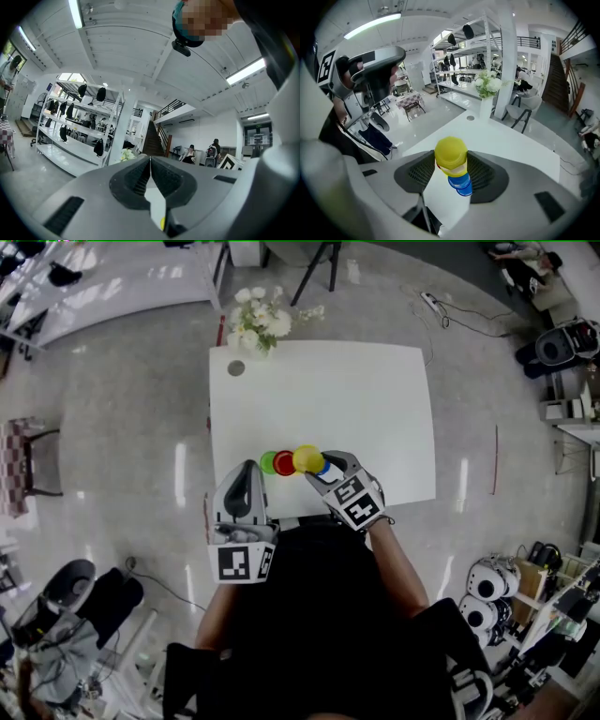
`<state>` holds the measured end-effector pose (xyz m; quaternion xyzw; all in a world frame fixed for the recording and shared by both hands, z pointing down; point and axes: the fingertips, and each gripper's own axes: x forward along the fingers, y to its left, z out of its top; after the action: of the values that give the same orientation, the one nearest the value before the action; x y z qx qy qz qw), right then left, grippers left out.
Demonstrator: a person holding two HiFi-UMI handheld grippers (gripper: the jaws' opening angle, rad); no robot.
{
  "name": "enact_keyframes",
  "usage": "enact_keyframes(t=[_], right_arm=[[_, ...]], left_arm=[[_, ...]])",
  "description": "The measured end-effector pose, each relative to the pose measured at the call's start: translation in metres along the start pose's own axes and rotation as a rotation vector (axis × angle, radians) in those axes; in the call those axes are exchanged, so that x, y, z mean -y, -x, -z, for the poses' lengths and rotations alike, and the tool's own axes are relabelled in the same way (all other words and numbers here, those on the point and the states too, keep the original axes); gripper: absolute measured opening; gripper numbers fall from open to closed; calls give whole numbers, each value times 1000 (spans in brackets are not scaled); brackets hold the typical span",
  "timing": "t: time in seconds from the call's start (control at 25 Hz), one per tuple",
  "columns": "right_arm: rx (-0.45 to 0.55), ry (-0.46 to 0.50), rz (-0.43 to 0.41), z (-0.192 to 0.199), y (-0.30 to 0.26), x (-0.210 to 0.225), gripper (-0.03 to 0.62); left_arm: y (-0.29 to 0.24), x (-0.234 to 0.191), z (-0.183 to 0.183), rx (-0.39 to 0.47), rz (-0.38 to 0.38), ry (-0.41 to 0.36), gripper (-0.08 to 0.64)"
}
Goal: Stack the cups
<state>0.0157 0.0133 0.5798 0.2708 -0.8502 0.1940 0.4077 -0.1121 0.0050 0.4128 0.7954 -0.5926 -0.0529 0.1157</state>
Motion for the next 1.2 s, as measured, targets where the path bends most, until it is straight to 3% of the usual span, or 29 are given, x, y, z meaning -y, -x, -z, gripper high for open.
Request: enact_keyframes(t=[0.48,1.2], right_arm=[[-61,36,-31,12,-14,-11,235],[-49,43,-37,9,-18,-12,236]], left_arm=[[5,-4,0,0,-8,-4,23],[8,-3,-2,0,-10,-1,23]])
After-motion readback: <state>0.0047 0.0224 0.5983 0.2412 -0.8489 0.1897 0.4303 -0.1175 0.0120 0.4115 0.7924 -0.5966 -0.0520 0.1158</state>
